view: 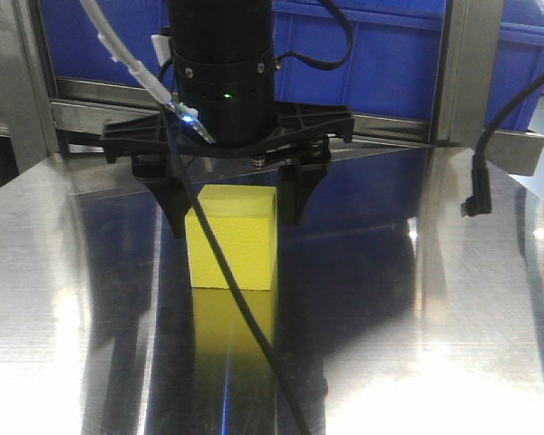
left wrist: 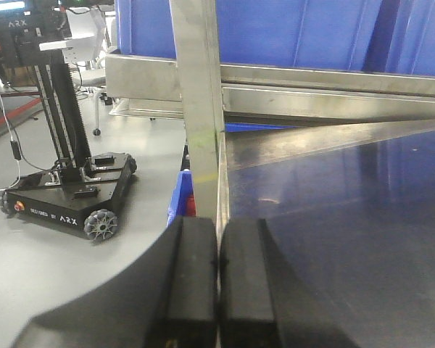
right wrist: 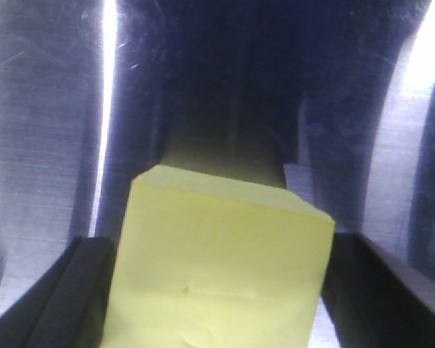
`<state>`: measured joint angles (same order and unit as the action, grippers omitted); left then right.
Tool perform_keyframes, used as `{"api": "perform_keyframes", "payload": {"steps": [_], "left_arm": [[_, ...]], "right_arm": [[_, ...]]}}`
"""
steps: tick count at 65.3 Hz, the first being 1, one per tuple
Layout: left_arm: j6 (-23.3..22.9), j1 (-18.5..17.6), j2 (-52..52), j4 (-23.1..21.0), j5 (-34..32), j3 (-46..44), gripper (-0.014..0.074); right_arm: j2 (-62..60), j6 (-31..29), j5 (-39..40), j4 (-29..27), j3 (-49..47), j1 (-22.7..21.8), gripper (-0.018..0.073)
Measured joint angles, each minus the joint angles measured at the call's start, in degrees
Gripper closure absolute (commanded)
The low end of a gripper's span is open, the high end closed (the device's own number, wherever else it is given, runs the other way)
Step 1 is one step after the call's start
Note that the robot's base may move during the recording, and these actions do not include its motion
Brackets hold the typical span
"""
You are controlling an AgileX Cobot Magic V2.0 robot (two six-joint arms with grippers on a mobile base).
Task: Place yellow foam block on left shelf second layer
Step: 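Lift the yellow foam cube off the table with the right gripper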
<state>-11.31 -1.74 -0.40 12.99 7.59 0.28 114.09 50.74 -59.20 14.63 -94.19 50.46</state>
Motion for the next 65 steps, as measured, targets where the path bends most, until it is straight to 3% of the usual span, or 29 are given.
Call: {"api": "perform_keyframes", "payload": {"steps": [9,22,40,51,65], "left_arm": [[0.0,0.0,0.0,0.0,0.0,0.0,0.046],[0.0,0.0,0.0,0.0,0.0,0.0,0.046],[0.0,0.0,0.0,0.0,0.0,0.0,0.046],[0.0,0.0,0.0,0.0,0.0,0.0,0.046],[0.0,0.0,0.0,0.0,0.0,0.0,0.046]], "right_arm": [[0.0,0.0,0.0,0.0,0.0,0.0,0.0015],[0.0,0.0,0.2,0.0,0.0,0.0,0.0223],[-1.3,-1.4,3.7,-0.1,0.0,-1.4,0.0236],[-6.4,-9.4,7.3,-0.2,0.0,-4.9,0.0236],[-15.9,-22.3,10.2,-0.9,3.8,-13.3,0.0236]]}}
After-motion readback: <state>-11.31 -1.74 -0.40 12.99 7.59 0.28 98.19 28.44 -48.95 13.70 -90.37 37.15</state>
